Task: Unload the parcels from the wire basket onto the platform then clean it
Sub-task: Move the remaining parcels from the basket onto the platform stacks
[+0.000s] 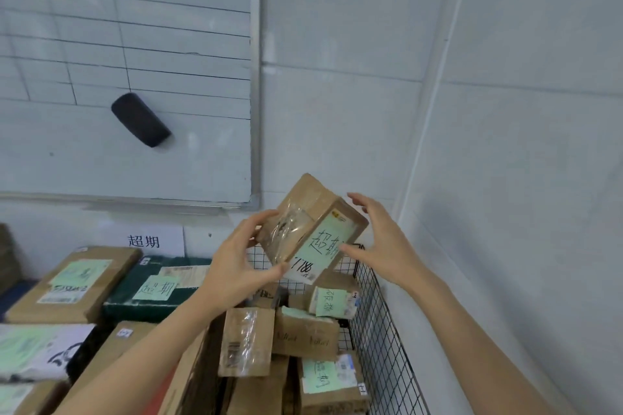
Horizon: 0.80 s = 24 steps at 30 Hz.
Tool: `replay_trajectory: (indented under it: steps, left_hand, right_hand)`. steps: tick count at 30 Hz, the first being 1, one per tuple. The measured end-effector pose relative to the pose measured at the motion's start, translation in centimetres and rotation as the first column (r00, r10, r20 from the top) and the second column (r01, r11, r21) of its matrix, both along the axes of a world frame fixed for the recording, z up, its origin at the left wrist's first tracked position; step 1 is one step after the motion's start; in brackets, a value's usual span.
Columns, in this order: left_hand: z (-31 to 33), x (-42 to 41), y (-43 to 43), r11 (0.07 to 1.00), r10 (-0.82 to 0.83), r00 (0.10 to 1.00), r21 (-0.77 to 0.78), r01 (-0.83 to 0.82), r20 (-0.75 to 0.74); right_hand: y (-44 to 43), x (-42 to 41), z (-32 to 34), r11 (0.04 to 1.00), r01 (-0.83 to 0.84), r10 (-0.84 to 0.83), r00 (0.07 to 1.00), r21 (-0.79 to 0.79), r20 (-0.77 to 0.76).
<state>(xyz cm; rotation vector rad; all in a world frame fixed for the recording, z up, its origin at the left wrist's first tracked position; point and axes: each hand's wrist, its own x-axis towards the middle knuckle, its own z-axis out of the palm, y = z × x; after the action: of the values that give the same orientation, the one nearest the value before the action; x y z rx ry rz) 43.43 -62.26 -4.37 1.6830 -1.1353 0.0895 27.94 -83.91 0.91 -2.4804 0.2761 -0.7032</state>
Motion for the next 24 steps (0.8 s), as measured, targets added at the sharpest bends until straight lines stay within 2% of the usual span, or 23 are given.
replay_trajectory:
  steps: [4, 7, 11, 17, 24]
  left_hand:
    - [0.7, -0.6, 0.1, 0.997, -0.006, 0.991, -0.082, -0.005, -0.132]
    - [1.3, -1.3, 0.1, 0.993, -0.02, 0.975, -0.115, -0.006, -0.222]
    - [2.1, -2.3, 0.6, 0.985, -0.043, 0.935, -0.173, -0.02, -0.352]
    - [2.2, -3.9, 2.3, 0.992, -0.014, 0.926, -0.121, -0.034, -0.378]
    - [2.3, -5.0, 6.4, 0.984, 0.055, 0.905, -0.128, -0.12, -0.422]
  right_hand:
    - [0.5, 0.2, -1.2, 0.993, 0.064, -0.077, 0.989, 0.101, 0.128]
    - [1.4, 0.7, -1.5, 0.976, 0.018, -0.052, 0.987, 0.217, 0.153]
    - [3.1, 0.8, -1.6, 0.955, -0.061, 0.0, 0.979, 0.292, 0.205]
    - [5.5, 1.4, -1.8, 0.915, -0.151, 0.028, 0.949, 0.374, 0.314]
    - [9.6, 2.8, -2.4, 0.883, -0.287, 0.183, 0.939, 0.371, 0.29]
